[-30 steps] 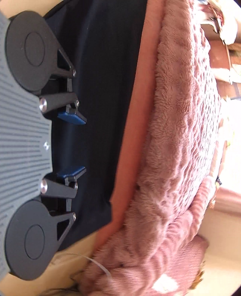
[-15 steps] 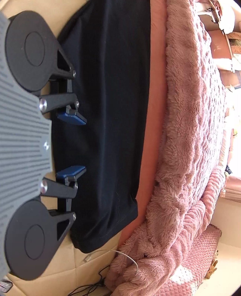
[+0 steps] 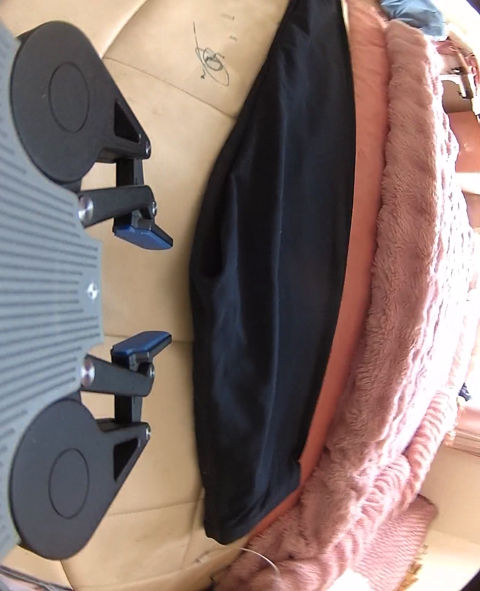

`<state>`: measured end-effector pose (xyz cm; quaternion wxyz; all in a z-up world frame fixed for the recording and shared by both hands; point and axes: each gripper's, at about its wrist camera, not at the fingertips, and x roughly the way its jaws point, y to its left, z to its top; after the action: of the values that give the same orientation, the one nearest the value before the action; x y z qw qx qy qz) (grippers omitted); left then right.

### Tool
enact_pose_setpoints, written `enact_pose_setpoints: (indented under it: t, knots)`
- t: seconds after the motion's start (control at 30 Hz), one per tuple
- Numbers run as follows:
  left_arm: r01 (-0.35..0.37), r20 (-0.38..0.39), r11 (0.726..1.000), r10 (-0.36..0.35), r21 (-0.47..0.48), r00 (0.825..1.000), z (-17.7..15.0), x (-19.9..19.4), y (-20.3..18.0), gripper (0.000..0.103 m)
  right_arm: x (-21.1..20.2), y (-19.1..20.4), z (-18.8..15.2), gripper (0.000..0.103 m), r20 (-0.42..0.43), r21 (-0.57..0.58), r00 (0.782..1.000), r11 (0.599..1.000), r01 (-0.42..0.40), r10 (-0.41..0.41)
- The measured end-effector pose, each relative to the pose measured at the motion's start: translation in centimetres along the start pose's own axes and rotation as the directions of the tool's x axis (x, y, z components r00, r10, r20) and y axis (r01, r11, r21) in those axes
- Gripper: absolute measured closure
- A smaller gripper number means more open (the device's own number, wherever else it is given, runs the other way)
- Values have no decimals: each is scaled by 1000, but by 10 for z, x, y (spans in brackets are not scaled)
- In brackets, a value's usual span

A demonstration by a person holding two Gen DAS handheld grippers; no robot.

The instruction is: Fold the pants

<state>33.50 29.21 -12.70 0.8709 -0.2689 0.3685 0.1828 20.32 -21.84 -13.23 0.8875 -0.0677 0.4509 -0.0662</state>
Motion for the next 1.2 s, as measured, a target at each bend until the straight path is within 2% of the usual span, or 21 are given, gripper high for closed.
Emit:
enact_pose_setpoints:
  t: [0.13, 0.23, 0.33, 0.37, 0.4, 0.43, 0.5, 0.53, 0.6, 0.7, 0.8, 0.9, 0.97, 1.07, 1.2]
  knots:
    - [9, -11, 1000, -9, -6, 1000, -1, 0, 6, 100, 5, 12, 14, 60, 29, -21, 998, 998, 65, -64]
    - [13, -19, 1000, -13, -5, 1000, -1, 1, 8, 100, 15, 19, 24, 62, 28, -84, 994, 991, 104, -102]
    - [12, -31, 1000, -12, -10, 999, 0, 3, 9, 100, 31, 29, 29, 76, -9, -195, 986, 968, 160, -165]
    - [11, -34, 1000, -11, -9, 999, 0, 3, 9, 100, 33, 30, 30, 90, -16, -223, 985, 961, 164, -171]
    - [12, -35, 1000, -12, -8, 999, 1, 3, 9, 100, 31, 28, 31, 99, -12, -226, 989, 964, 141, -147]
    - [17, -33, 1000, -18, -15, 999, 3, 1, 11, 100, 21, 23, 31, 103, 14, -211, 991, 969, 130, -130]
    - [28, -39, 999, -30, -44, 999, 5, -2, 15, 100, -3, 18, 30, 103, 101, -202, 986, 967, 153, -135]
    - [17, -49, 999, -19, -37, 999, 5, -2, 17, 100, -10, 16, 26, 103, 110, -213, 985, 965, 153, -131]
    - [1, -73, 1000, -2, -19, 997, 1, -3, 22, 100, -3, 12, 11, 103, 49, -239, 992, 963, 122, -114]
    - [-18, -103, 999, 14, -44, 995, -8, -8, 37, 100, 5, 4, -11, 103, -23, -202, 995, 976, 86, -93]
    - [-35, -106, 998, 29, -54, 994, -17, -23, 50, 100, 2, 4, -21, 103, -41, -184, 996, 980, 73, -82]
    - [-50, -106, 999, 48, -17, 993, -26, -40, 61, 100, -11, 4, -29, 103, -48, -166, 997, 984, 60, -68]
    - [-62, -134, 998, 61, 0, 989, -31, -45, 71, 100, -13, 2, -39, 103, -85, -147, 995, 989, 30, -43]
    - [-34, -188, 999, 32, -4, 982, -30, -55, 85, 100, -26, 2, -49, 103, -92, -133, 995, 991, 10, -23]
    - [-43, -246, 995, 64, 87, 967, -30, -69, 92, 97, -37, -1, -62, 103, -150, -120, 988, 992, -43, 25]
